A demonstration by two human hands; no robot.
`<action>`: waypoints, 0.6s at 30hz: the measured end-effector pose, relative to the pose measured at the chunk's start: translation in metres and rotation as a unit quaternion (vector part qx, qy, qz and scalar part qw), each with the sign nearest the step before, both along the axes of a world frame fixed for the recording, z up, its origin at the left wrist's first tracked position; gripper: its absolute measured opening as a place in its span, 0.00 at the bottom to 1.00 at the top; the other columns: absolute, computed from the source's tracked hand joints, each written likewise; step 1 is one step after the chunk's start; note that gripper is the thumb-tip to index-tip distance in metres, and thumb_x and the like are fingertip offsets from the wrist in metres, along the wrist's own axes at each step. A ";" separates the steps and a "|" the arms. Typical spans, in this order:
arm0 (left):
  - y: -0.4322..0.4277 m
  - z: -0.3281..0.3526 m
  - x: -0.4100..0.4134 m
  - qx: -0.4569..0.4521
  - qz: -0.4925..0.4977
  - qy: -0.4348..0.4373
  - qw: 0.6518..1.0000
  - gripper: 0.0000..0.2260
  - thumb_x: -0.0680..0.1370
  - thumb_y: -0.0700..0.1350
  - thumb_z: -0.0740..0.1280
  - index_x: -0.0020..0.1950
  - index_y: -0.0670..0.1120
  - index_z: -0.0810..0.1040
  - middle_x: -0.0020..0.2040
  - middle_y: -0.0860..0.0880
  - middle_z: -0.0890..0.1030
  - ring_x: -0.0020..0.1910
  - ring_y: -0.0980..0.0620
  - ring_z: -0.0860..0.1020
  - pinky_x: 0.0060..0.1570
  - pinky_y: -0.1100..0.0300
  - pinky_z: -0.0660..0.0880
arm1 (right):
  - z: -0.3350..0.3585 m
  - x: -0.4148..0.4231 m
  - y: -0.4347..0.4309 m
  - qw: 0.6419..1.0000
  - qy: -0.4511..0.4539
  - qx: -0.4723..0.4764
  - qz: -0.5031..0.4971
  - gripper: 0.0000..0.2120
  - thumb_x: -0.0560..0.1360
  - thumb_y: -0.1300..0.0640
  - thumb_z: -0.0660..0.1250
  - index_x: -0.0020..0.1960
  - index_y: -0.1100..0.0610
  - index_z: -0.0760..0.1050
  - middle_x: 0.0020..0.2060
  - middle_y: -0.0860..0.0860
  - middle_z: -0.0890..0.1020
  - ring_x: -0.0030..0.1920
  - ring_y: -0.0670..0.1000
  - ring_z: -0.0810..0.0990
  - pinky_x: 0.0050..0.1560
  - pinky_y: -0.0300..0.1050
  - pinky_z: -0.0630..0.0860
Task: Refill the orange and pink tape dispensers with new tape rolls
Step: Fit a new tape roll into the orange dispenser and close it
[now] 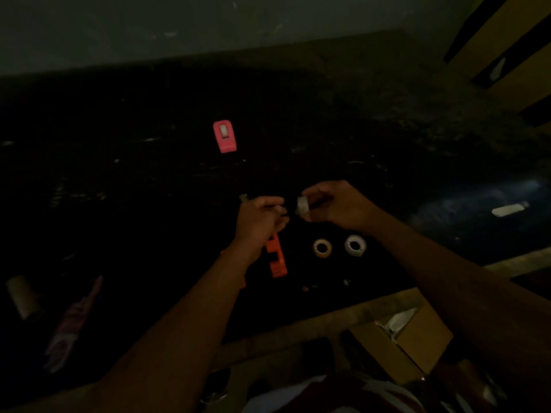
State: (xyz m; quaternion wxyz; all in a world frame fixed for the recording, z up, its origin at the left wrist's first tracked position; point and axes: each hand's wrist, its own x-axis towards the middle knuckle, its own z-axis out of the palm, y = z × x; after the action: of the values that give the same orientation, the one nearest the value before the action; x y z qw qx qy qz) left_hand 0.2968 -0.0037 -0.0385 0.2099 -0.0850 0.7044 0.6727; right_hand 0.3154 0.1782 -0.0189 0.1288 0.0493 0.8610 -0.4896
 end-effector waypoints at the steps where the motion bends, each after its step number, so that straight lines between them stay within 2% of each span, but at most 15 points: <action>1: -0.010 0.003 -0.001 0.025 0.004 -0.011 1.000 0.07 0.80 0.35 0.62 0.54 0.42 0.79 0.47 0.44 0.81 0.40 0.52 0.80 0.47 0.60 0.78 | 0.000 -0.001 -0.010 1.000 0.000 -0.021 0.008 0.19 0.66 0.64 0.76 0.54 0.51 0.77 0.46 0.48 0.82 0.48 0.46 0.81 0.53 0.42 0.78; 5: -0.042 0.010 0.001 0.072 -0.022 -0.064 0.995 0.04 0.79 0.39 0.66 0.48 0.46 0.80 0.47 0.45 0.82 0.44 0.50 0.81 0.50 0.58 0.78 | -0.003 -0.004 -0.045 0.998 0.026 -0.050 0.024 0.21 0.64 0.67 0.76 0.54 0.55 0.78 0.48 0.52 0.82 0.49 0.48 0.80 0.54 0.46 0.77; 7: -0.054 0.010 0.000 0.090 -0.015 -0.086 0.992 0.02 0.78 0.41 0.68 0.49 0.46 0.80 0.46 0.45 0.83 0.46 0.49 0.82 0.51 0.56 0.78 | -0.005 -0.006 -0.058 0.997 0.035 -0.057 0.039 0.21 0.64 0.68 0.76 0.53 0.52 0.78 0.47 0.52 0.83 0.49 0.49 0.81 0.55 0.47 0.78; 10: -0.069 0.008 -0.001 0.121 0.012 -0.102 0.987 0.04 0.77 0.39 0.68 0.51 0.43 0.80 0.49 0.44 0.83 0.47 0.49 0.82 0.52 0.55 0.79 | -0.005 -0.008 -0.072 0.996 0.035 -0.062 0.053 0.22 0.64 0.69 0.76 0.52 0.50 0.78 0.45 0.49 0.83 0.48 0.48 0.82 0.53 0.44 0.79; 12: -0.074 0.006 0.000 0.132 0.023 -0.100 0.986 0.07 0.77 0.39 0.69 0.54 0.40 0.79 0.49 0.44 0.83 0.47 0.49 0.82 0.50 0.56 0.80 | -0.005 -0.007 -0.080 0.996 0.031 -0.060 0.052 0.23 0.65 0.70 0.75 0.55 0.52 0.78 0.45 0.48 0.82 0.47 0.47 0.81 0.50 0.39 0.79; 14: -0.076 0.003 0.001 0.140 0.035 -0.092 0.985 0.05 0.76 0.38 0.69 0.52 0.41 0.80 0.48 0.44 0.83 0.46 0.50 0.82 0.47 0.57 0.81 | -0.003 -0.003 -0.088 0.996 0.022 -0.074 0.047 0.23 0.67 0.71 0.73 0.60 0.57 0.76 0.46 0.50 0.82 0.47 0.47 0.81 0.46 0.34 0.79; 16: -0.078 0.001 0.001 0.134 0.042 -0.085 0.986 0.05 0.75 0.37 0.70 0.50 0.43 0.79 0.46 0.45 0.84 0.44 0.50 0.83 0.44 0.58 0.81 | 0.001 0.002 -0.092 0.996 0.009 -0.084 0.042 0.21 0.70 0.68 0.72 0.61 0.57 0.76 0.47 0.50 0.82 0.43 0.42 0.81 0.44 0.30 0.78; 18: -0.079 -0.001 0.001 0.122 0.041 -0.081 0.988 0.08 0.74 0.37 0.71 0.52 0.44 0.79 0.46 0.45 0.84 0.43 0.49 0.83 0.44 0.57 0.82 | 0.004 0.004 -0.094 0.994 -0.009 -0.099 0.035 0.15 0.72 0.64 0.71 0.56 0.53 0.80 0.48 0.48 0.83 0.44 0.43 0.82 0.49 0.34 0.79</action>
State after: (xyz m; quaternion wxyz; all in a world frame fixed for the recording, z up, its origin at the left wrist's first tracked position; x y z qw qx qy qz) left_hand 0.2976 -0.0825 -0.0390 0.2474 -0.1421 0.5935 0.7526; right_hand 0.3195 0.0838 -0.0150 0.1584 0.0103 0.8082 -0.5671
